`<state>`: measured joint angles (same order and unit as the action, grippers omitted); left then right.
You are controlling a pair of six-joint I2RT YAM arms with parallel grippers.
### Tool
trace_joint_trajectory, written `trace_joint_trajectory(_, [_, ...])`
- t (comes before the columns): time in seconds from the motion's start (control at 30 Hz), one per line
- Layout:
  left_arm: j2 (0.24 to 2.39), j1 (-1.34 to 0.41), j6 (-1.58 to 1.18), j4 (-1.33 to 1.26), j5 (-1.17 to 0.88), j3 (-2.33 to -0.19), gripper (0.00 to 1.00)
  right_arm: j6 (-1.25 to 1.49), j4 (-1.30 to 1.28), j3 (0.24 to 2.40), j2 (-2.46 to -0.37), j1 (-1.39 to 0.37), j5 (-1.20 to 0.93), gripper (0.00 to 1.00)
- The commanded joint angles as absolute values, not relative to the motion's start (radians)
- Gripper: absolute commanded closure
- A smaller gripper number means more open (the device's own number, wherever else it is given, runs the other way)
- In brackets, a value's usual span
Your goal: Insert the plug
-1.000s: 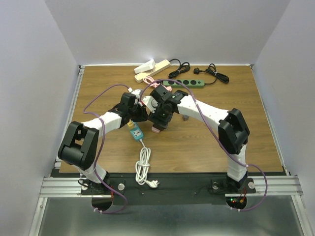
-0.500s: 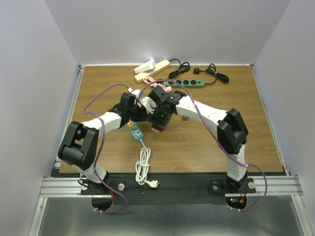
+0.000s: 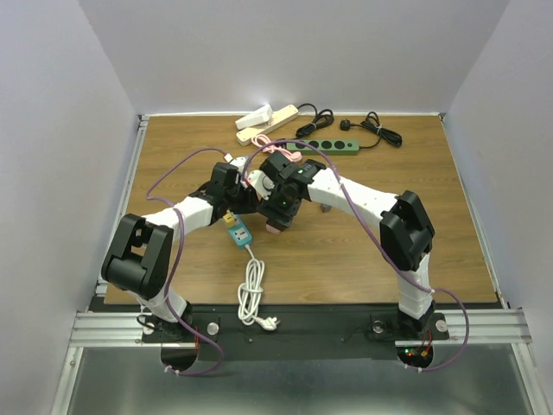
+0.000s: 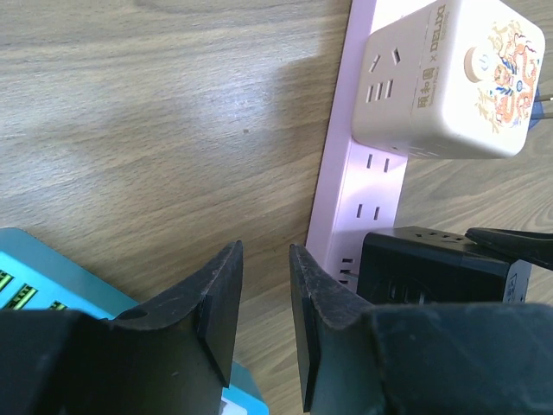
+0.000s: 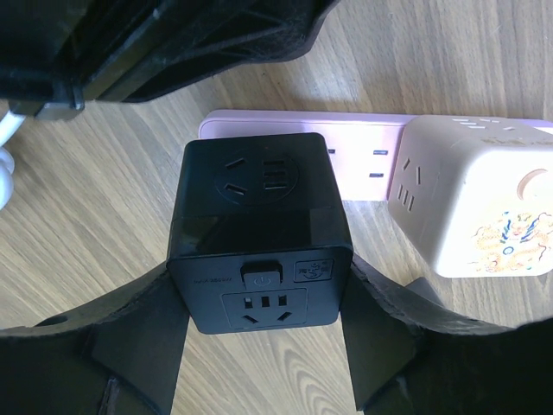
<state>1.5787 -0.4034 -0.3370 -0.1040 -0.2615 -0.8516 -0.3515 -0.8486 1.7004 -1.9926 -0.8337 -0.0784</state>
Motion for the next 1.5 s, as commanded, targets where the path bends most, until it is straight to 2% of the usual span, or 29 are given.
trace_joint_trajectory(0.0, [1.526, -0.4, -0.328, -0.124, -0.267, -0.873, 0.6, -0.351, -0.894, 1.746, -2.028, -0.853, -0.058, 1.0])
trace_joint_trajectory(0.5, [1.493, -0.331, -0.354, -0.127, -0.308, -0.951, 0.6, -0.339, -0.98, 1.867, -2.121, -0.857, -0.009, 1.0])
trace_joint_trajectory(1.47, [1.37, -0.287, -0.354, -0.106, -0.322, -0.868, 0.6, -0.336, -1.02, 2.083, -2.333, -0.864, -0.006, 1.0])
